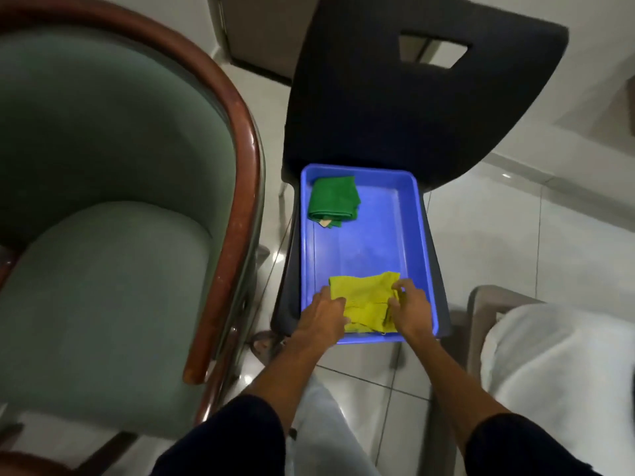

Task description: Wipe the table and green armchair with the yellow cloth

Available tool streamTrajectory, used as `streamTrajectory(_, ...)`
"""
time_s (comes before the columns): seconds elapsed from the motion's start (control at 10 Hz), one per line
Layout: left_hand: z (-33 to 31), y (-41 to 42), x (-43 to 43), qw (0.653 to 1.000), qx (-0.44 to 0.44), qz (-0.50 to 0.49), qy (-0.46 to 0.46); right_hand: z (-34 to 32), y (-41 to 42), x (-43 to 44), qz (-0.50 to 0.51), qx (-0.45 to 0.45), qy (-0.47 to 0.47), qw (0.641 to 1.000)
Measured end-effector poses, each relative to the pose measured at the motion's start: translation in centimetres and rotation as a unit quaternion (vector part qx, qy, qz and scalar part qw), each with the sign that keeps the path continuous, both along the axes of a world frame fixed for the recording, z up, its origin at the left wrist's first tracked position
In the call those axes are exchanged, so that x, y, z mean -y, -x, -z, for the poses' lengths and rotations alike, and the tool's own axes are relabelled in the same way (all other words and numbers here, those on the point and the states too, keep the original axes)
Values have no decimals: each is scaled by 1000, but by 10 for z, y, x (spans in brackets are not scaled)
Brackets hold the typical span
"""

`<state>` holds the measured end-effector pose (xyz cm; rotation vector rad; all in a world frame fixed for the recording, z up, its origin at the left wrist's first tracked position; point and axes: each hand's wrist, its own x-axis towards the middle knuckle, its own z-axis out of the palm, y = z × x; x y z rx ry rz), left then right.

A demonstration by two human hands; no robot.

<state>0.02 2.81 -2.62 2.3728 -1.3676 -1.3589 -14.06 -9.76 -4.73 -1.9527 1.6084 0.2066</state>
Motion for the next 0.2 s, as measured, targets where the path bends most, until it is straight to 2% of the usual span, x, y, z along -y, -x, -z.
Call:
streamTrajectory(0.1,-2,-10,-20,997,57,38,22,-1,-19,-12,-90,-124,-29,988)
streamTrajectory(0.2,-29,-48,-50,971,107,-6,212,-34,-66,-29,-85,20,64,994)
